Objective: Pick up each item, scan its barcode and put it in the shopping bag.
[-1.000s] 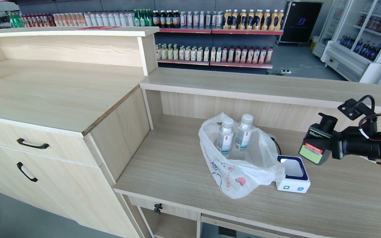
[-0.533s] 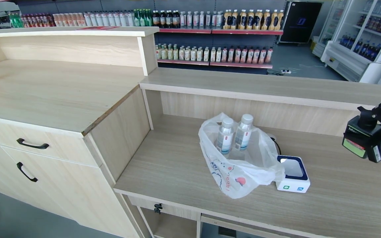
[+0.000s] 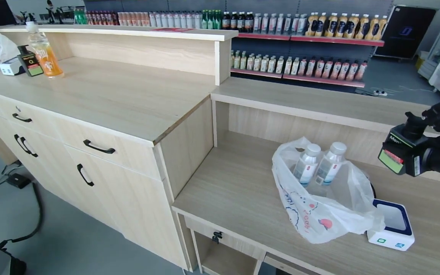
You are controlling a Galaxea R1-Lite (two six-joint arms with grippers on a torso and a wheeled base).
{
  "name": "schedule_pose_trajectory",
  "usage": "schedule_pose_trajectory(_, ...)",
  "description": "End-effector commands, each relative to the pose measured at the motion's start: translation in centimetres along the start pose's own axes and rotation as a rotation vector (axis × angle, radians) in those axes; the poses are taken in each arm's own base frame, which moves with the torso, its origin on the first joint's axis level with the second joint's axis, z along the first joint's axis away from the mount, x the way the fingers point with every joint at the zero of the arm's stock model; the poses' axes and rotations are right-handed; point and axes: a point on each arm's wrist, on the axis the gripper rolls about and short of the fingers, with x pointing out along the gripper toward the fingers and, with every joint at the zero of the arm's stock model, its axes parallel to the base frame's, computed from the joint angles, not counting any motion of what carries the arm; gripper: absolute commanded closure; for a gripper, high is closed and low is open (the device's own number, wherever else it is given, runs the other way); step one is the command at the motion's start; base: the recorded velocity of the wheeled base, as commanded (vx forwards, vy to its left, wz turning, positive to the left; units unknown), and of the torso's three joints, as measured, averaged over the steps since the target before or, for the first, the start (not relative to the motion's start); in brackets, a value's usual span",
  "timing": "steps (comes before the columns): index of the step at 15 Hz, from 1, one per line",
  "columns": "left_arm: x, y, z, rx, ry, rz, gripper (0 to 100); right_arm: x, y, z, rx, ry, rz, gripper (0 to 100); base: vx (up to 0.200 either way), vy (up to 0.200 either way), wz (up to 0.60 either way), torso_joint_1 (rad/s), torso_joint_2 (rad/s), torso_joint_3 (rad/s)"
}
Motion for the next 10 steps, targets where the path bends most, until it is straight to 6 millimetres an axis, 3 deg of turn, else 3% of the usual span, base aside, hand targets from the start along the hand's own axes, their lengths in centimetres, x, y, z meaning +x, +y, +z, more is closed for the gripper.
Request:
schedule_pose_trajectory(1, 0.0, 0.0, 0.0, 0.0, 0.0, 0.001, 0, 1.4, 1.0, -1.2, 0.023, 0.047, 0.049, 100, 0.0, 0.0, 0.0, 0.0, 0.0, 0.0)
schedule_pose_trajectory(5, 0.0, 0.0, 0.0, 0.0, 0.0, 0.001, 0, 3.8, 2.0, -4.6, 0.04, 0.132, 0.1, 100, 0.0, 0.0, 0.0, 0.0, 0.0, 0.0)
schedule_pose_trajectory(10, 0.0, 0.0, 0.0, 0.0, 0.0, 0.001, 0, 6.7, 3.1, -6.9, 0.044, 0.108, 0.213, 100, 0.0, 0.0, 0.0, 0.0, 0.0, 0.0)
